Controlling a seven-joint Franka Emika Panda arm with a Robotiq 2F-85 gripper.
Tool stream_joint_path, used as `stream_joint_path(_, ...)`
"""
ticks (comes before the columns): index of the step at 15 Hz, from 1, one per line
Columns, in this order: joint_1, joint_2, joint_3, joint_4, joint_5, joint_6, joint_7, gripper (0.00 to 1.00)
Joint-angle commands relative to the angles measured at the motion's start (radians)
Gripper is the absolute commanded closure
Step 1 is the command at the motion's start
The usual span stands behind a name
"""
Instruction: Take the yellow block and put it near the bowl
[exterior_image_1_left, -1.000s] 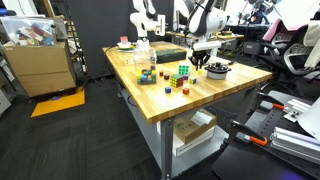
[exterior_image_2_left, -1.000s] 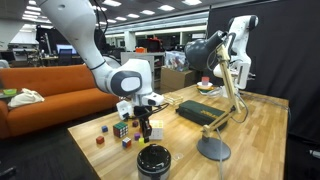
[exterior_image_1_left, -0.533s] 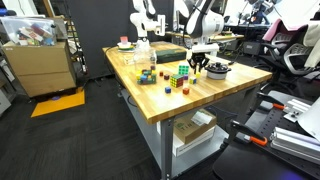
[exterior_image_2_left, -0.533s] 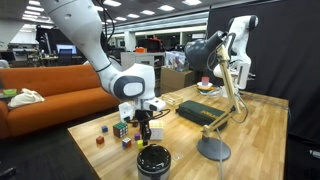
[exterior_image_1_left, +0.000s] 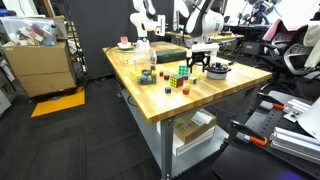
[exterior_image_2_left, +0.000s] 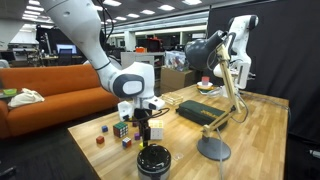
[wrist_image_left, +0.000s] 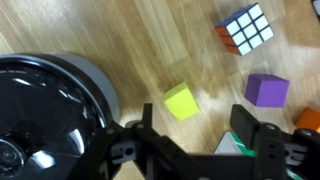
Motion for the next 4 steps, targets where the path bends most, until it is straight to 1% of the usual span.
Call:
stream_joint_path(1, 0.005, -0.01, -0.001, -0.009, 0.0, -0.004, 0.0, 0.12)
stream_joint_path(2, 0.007, -0.019, 0.0, -0.017, -0.001, -0.005, 0.0, 0.08)
stream_joint_path(4, 0.007, -0.025, -0.002, -0.023, -0.001, -0.006, 0.001, 0.08)
